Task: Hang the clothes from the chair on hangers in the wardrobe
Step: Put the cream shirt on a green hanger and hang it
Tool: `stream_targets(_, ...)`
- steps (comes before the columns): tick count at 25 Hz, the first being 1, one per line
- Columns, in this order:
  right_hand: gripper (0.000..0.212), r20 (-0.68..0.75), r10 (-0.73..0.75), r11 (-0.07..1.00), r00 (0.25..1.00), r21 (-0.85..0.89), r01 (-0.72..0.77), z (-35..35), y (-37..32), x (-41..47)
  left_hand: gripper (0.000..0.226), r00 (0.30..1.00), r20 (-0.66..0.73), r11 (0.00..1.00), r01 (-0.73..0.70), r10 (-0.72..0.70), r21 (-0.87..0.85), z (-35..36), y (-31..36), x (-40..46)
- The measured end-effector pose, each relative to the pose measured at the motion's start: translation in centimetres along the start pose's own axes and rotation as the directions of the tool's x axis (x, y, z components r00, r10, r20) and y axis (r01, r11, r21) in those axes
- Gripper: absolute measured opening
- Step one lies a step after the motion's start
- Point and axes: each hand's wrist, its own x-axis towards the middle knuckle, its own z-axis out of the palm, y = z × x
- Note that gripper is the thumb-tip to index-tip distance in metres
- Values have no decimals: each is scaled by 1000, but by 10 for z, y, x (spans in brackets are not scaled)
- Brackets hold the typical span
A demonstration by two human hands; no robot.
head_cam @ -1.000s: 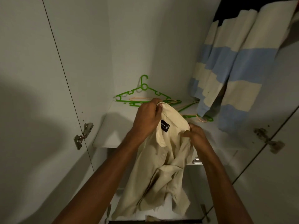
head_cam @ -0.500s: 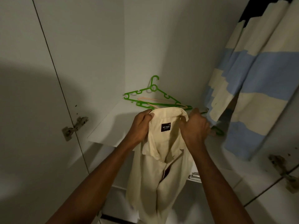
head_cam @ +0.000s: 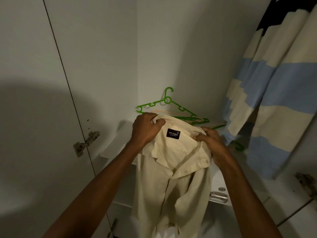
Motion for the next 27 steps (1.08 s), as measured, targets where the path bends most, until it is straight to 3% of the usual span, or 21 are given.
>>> stream_targets(1, 21, 14, 18, 996, 1000, 91, -19, -2, -4, -2, 35, 998, 58, 983, 25, -15, -179, -1, 1, 6)
stream_targets(3, 20, -5, 42, 981, 999, 191, -40, -4, -11, 1, 42, 964, 266, 832, 150, -3, -534, -5, -1, 19)
stream_targets(4, 19, -21, 49, 974, 999, 222, -43, -5, -16, 4, 47, 929, 371, 762, 233, 11, -605, -9, -4, 25)
stream_targets(5, 16, -42, 55, 969, 998, 244, -43, -4, -18, 8, 44, 890, 455, 744, 285, 29, -605, -14, -8, 30)
stream_targets(7, 8, -103, 55, 963, 993, 267, -25, -1, -21, 12, 42, 847, 529, 833, 252, 57, -493, -22, -18, 38)
stream_targets(10, 5, -198, 33, 975, 980, 223, 12, 11, -20, 22, 49, 898, 438, 944, 116, 34, -310, -23, -35, 53)
stream_targets(14, 35, -297, 2, 998, 955, 56, 15, 32, -4, 66, 63, 994, 104, 990, -15, 30, -140, -2, -53, 75)
stream_targets(17, 33, -69, 27, 998, 997, 60, -23, 46, 18, 93, 61, 1000, -7, 998, -13, 13, -61, 12, -76, 88)
stream_targets(19, 43, 117, 97, 995, 988, 0, -98, 56, 41, 109, 60, 998, -44, 998, 42, -43, -38, 22, -99, 98)
stream_targets(20, 48, 136, 130, 991, 982, -45, -125, 58, 55, 116, 61, 996, -52, 997, 72, -73, -18, 26, -108, 102)
stream_targets(22, 40, 74, 116, 987, 991, -123, -106, 52, 83, 138, 58, 992, -45, 993, 119, -118, 5, 37, -123, 110)
stream_targets(24, 12, -45, 7, 973, 999, -228, -17, 37, 101, 162, 56, 989, -4, 988, 150, -150, -21, 49, -137, 122)
stream_targets(27, 21, -71, -54, 779, 996, -627, -2, 0, 115, 181, 60, 985, 54, 980, 171, -166, -101, 65, -151, 131)
